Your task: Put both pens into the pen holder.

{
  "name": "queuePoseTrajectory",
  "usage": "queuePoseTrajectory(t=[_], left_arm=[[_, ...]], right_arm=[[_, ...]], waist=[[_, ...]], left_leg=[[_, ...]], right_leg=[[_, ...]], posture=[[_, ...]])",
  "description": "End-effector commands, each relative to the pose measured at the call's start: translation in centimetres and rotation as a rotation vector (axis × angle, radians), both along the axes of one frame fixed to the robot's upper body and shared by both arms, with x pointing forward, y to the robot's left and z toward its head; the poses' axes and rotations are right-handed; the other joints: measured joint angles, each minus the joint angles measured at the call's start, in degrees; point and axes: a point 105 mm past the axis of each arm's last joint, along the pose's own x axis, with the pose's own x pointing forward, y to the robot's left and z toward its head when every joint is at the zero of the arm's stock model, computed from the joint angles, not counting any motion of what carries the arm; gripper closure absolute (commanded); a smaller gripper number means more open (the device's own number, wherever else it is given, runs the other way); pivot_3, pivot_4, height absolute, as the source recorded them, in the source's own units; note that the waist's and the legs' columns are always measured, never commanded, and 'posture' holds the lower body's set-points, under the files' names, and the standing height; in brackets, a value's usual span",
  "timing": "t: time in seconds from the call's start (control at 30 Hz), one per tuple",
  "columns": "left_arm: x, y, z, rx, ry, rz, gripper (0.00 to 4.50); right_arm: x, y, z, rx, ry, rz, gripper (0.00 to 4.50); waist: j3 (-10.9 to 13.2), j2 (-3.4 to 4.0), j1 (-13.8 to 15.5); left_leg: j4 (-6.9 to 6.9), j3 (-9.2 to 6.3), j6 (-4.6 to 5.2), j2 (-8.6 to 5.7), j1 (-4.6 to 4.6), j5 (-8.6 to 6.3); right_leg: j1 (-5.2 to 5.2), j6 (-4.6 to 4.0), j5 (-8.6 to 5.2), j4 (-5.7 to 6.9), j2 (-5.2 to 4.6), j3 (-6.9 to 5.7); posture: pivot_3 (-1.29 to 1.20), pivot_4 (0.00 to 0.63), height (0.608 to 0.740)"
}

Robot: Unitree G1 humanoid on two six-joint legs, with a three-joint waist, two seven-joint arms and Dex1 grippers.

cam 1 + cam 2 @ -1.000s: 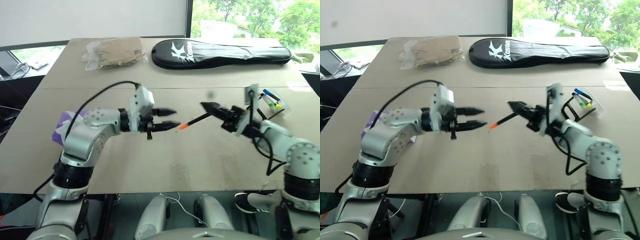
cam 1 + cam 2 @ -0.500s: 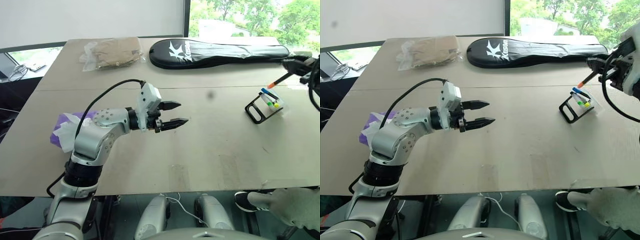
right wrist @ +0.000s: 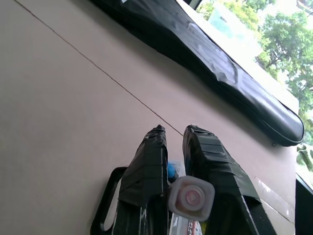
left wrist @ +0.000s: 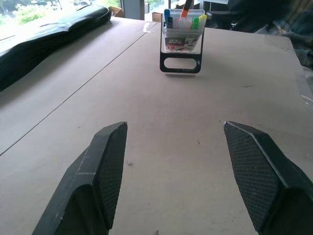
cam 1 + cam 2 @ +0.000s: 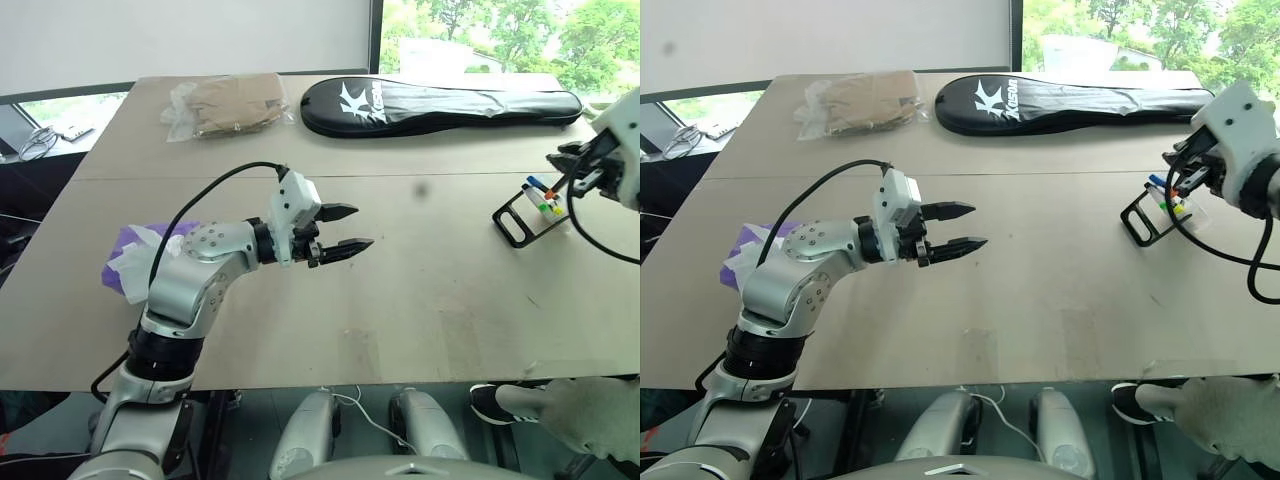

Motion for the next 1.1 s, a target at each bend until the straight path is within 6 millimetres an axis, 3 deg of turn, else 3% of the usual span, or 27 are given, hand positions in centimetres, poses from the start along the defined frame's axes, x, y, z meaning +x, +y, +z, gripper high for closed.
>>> queuePoseTrajectory(t=[0.03, 0.23, 0.47, 0.57, 0.6, 0.77, 0.87, 0.93, 1.0, 1.03, 1.1], left_arm=[[-0.8, -0.4, 1.4, -0.033, -0.062, -0.029, 1.27], [-1.9, -0.9, 2.6, -0.126, -0.019, -0.081, 1.27], [-2.7, -1.4, 4.2, -0.209, -0.019, -0.105, 1.27], [-2.8, -1.5, 4.3, -0.221, -0.024, -0.098, 1.27], [-2.8, -1.5, 4.3, -0.223, -0.023, -0.095, 1.27], [-2.0, -0.9, 4.1, -0.215, -0.031, -0.027, 1.27], [-1.5, -0.1, 3.8, -0.193, -0.052, 0.042, 1.27], [-1.3, 1.3, 3.6, -0.188, -0.045, 0.124, 1.27], [-1.4, 2.5, 3.3, -0.178, -0.038, 0.195, 0.3], [-1.5, 2.9, 3.2, -0.173, -0.03, 0.221, 0.06], [-1.5, 3.5, 2.6, -0.153, -0.021, 0.289, 0.06]], right_arm=[[0.4, 1.8, -0.2, -0.125, -0.045, 0.053, 4.42], [1.1, 2.9, -2.8, -0.239, -0.015, 0.06, 4.42], [1.5, 2.8, -3.7, -0.259, 0.009, 0.052, 4.42], [1.4, 3.0, -3.9, -0.232, 0.037, 0.071, 2.81], [1.4, 3.0, -3.9, -0.229, 0.037, 0.075, 2.48], [1.6, 3.4, -1.8, -0.143, -0.044, 0.066, 0.07], [1.3, 4.5, -0.3, -0.032, -0.104, 0.112, 0.02], [-0.2, 7.0, 1.2, 0.104, -0.153, 0.266, 0.02], [-2.0, 9.1, 1.7, 0.239, -0.151, 0.415, 0.0], [-2.5, 9.7, 1.4, 0.285, -0.143, 0.456, 0.0], [-3.4, 10.9, 0.0, 0.355, -0.107, 0.507, 0.0]], waist=[[0.0, 0.0, 0.0], [0.0, -0.01, -0.1], [0.0, -0.02, -0.1], [0.0, -0.02, -0.1], [0.0, -0.01, 0.0], [0.0, -0.02, 0.0], [0.0, -0.02, -0.1], [0.0, -0.02, -0.1], [0.0, -0.03, -0.2], [0.0, -0.03, -0.2], [0.0, -0.08, 0.1]], left_leg=[[0.0, 0.0, 0.0, 0.0, -0.01, 0.0], [0.01, -0.02, -0.03, 0.0, -0.01, 0.01], [0.02, -0.02, -0.11, 0.01, 0.0, 0.06], [0.02, -0.01, -0.11, 0.01, 0.02, 0.06], [0.02, -0.02, -0.11, 0.01, 0.02, 0.06], [0.02, -0.02, -0.11, -0.02, 0.0, 0.06], [0.02, 0.0, -0.11, -0.01, 0.02, 0.06], [0.02, -0.04, -0.11, 0.0, 0.02, 0.06], [-0.02, 0.0, -0.11, 0.04, 0.01, 0.05], [-0.03, 0.0, -0.1, 0.05, 0.01, 0.04], [-0.03, -0.05, -0.04, 0.06, -0.02, 0.01]], right_leg=[[0.0, 0.0, 0.0, 0.0, 0.0, 0.0], [-0.01, 0.0, 0.0, 0.0, 0.0, 0.0], [-0.01, 0.0, 0.0, 0.0, 0.01, 0.0], [0.0, 0.0, 0.0, 0.02, 0.02, 0.0], [0.0, -0.01, 0.0, 0.02, 0.02, 0.0], [-0.01, 0.0, 0.0, 0.01, -0.01, 0.01], [-0.01, -0.01, 0.01, 0.05, 0.02, 0.04], [-0.01, -0.01, 0.01, 0.05, 0.03, 0.01], [-0.04, -0.01, 0.01, 0.05, 0.06, 0.08], [-0.06, -0.01, 0.01, 0.05, 0.06, 0.07], [-0.06, -0.01, 0.01, 0.03, 0.05, 0.03]], posture=[[0.0, 0.15, 0.74], [0.0, 0.15, 0.74], [0.0, 0.15, 0.74], [0.0, 0.15, 0.74], [0.0, 0.15, 0.74], [0.0, 0.15, 0.74], [0.0, 0.15, 0.74], [0.0, 0.15, 0.74], [0.0, 0.15, 0.74], [0.0, 0.15, 0.74], [0.0, 0.15, 0.74]])
